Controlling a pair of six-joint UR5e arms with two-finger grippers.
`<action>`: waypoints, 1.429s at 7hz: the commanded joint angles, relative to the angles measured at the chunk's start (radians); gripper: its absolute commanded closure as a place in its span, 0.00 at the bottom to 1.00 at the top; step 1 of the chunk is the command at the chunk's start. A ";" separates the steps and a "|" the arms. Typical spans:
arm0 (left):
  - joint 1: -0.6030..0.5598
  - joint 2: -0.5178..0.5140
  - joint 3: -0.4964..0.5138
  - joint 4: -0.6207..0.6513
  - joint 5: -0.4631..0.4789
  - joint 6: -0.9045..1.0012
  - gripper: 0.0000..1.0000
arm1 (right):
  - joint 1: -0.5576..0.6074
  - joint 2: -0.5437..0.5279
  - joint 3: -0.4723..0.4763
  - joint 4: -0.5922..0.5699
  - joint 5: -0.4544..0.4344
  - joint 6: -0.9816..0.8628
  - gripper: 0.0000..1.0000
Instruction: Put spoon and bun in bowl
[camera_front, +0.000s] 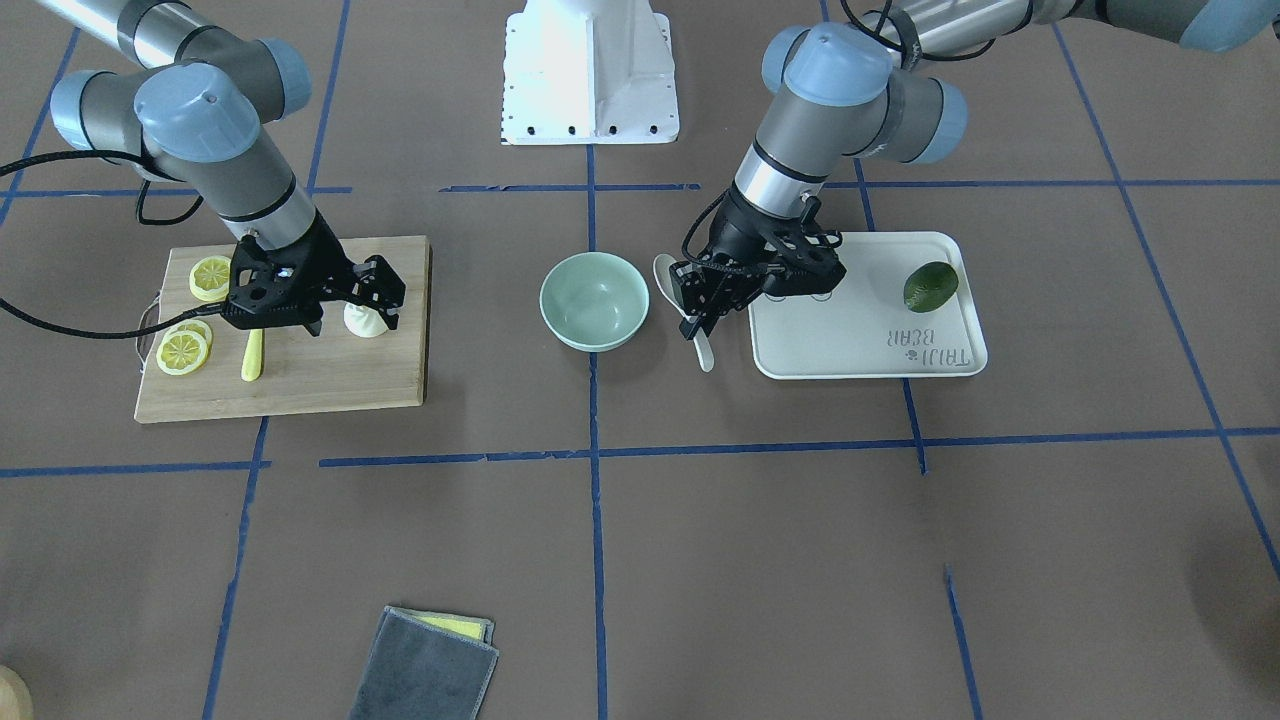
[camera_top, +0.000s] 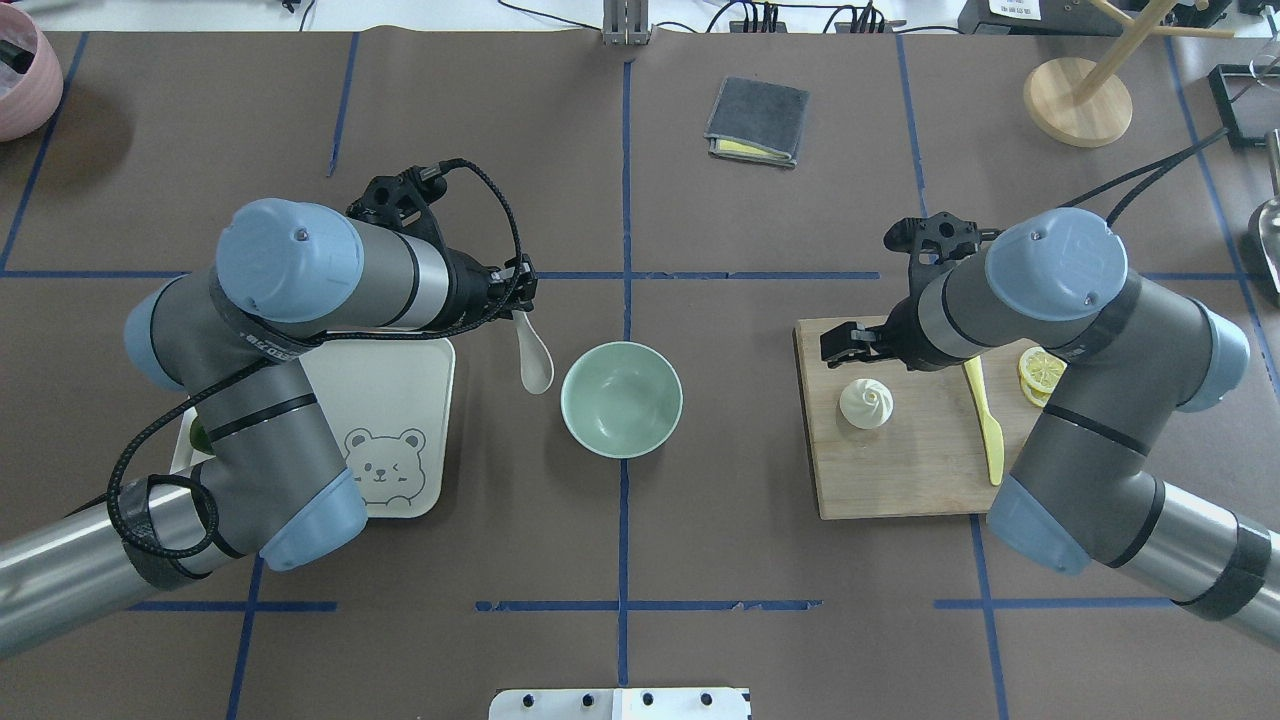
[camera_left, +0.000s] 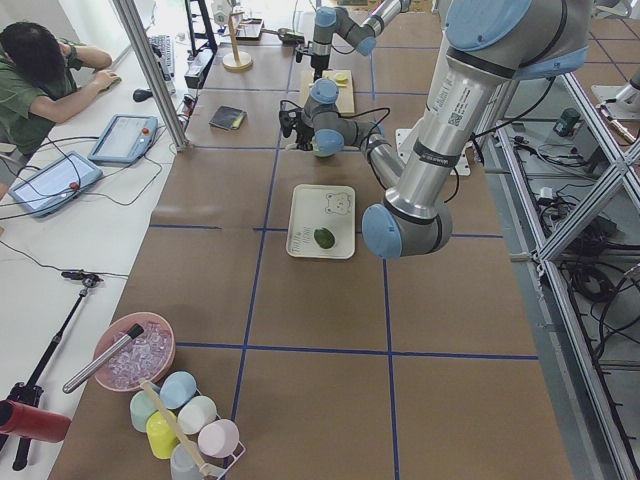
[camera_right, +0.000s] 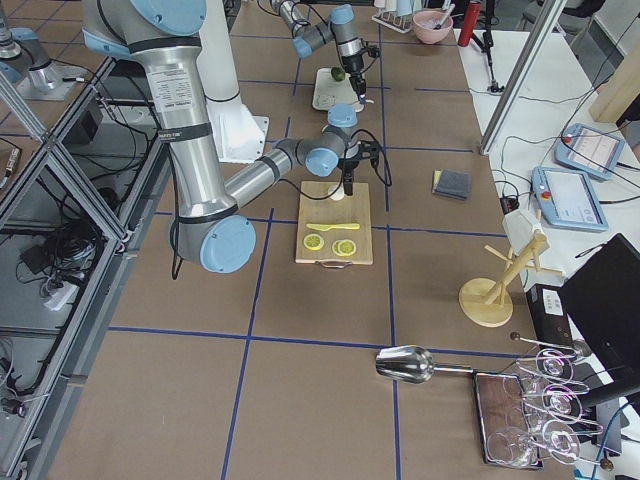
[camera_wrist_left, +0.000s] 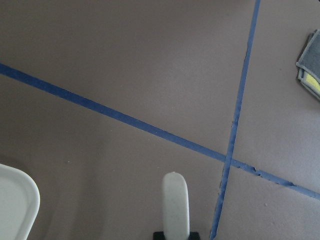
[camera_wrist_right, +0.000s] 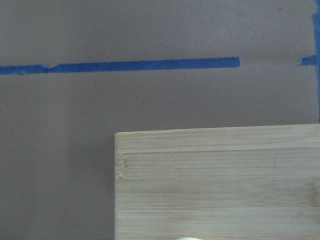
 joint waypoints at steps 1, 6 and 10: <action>0.000 -0.005 0.003 -0.001 0.000 -0.001 1.00 | -0.030 -0.017 0.004 -0.004 -0.014 0.000 0.13; 0.002 -0.012 0.015 -0.004 0.000 -0.002 1.00 | -0.057 -0.031 0.085 -0.133 0.000 -0.004 1.00; 0.046 -0.099 0.121 -0.044 0.005 -0.111 1.00 | -0.035 -0.016 0.108 -0.157 0.000 -0.016 1.00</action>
